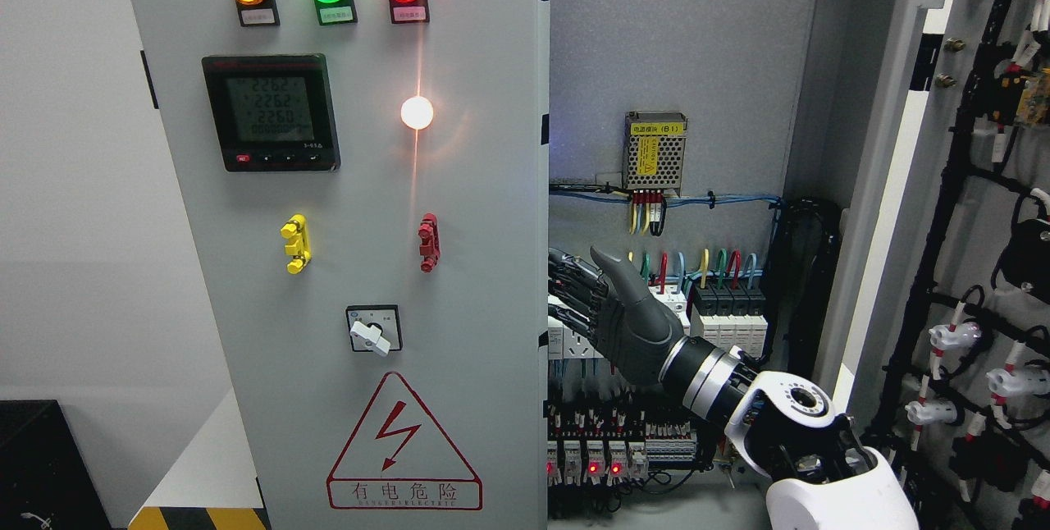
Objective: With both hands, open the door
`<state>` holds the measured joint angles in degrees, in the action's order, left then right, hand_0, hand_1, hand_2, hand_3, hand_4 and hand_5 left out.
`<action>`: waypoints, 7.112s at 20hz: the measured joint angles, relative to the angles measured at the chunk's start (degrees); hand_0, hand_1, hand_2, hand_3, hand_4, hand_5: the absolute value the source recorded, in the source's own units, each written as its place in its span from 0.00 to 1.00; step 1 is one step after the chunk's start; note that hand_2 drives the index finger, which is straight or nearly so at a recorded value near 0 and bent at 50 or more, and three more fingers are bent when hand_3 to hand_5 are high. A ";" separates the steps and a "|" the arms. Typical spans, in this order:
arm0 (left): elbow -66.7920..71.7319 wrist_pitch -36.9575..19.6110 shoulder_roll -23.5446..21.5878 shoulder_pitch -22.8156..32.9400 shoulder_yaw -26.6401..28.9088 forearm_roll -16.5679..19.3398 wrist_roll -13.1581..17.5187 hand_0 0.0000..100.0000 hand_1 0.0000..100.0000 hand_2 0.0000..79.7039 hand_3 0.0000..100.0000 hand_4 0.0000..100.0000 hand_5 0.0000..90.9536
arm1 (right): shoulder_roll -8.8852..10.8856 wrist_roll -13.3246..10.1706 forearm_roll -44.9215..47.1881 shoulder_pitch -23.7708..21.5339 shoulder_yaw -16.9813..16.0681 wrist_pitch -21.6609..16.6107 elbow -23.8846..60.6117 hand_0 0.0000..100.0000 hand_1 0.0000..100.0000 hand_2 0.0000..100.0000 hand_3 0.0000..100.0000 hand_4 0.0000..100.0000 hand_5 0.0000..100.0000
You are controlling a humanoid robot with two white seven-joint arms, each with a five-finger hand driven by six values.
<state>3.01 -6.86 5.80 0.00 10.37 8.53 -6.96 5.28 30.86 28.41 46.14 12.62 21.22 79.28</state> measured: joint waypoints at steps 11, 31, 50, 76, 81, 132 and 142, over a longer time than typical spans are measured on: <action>0.01 0.00 0.00 0.00 0.00 0.00 0.00 0.00 0.00 0.00 0.00 0.00 0.00 | -0.01 0.76 0.05 0.67 0.01 0.00 -0.59 0.19 0.00 0.00 0.00 0.00 0.00; -0.02 0.00 0.00 0.00 0.00 0.00 -0.02 0.00 0.00 0.00 0.00 0.00 0.00 | 0.00 3.13 0.09 2.33 -0.02 0.12 -3.26 0.19 0.00 0.00 0.00 0.00 0.00; 0.00 0.00 0.00 0.00 0.00 0.00 0.00 0.00 0.00 0.00 0.00 0.00 0.00 | 0.11 6.85 0.06 2.87 -0.08 0.17 -4.08 0.19 0.00 0.00 0.00 0.00 0.00; -0.01 0.00 0.00 0.00 0.00 0.00 0.02 0.00 0.00 0.00 0.00 0.00 0.00 | 0.21 9.22 -0.02 3.51 -0.25 0.13 -4.00 0.19 0.00 0.00 0.00 0.00 0.00; -0.02 0.00 0.00 0.00 0.00 0.00 0.03 0.00 0.00 0.00 0.00 0.00 0.00 | 0.19 10.08 -0.03 3.57 0.46 -0.05 -4.01 0.19 0.00 0.00 0.00 0.00 0.00; 0.00 0.05 0.00 0.00 0.00 0.00 0.03 0.00 0.00 0.00 0.00 0.00 0.00 | 3.06 9.06 0.04 -11.60 6.89 -0.09 13.00 0.19 0.00 0.00 0.00 0.00 0.00; 0.00 0.07 0.00 0.00 0.00 0.00 0.03 0.00 0.00 0.00 0.00 0.00 0.00 | 3.66 8.98 0.07 -17.37 11.75 0.12 19.26 0.19 0.00 0.00 0.00 0.00 0.00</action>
<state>3.00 -6.79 5.80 0.00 10.37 8.53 -6.93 8.94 39.84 28.48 28.77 24.37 21.34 98.54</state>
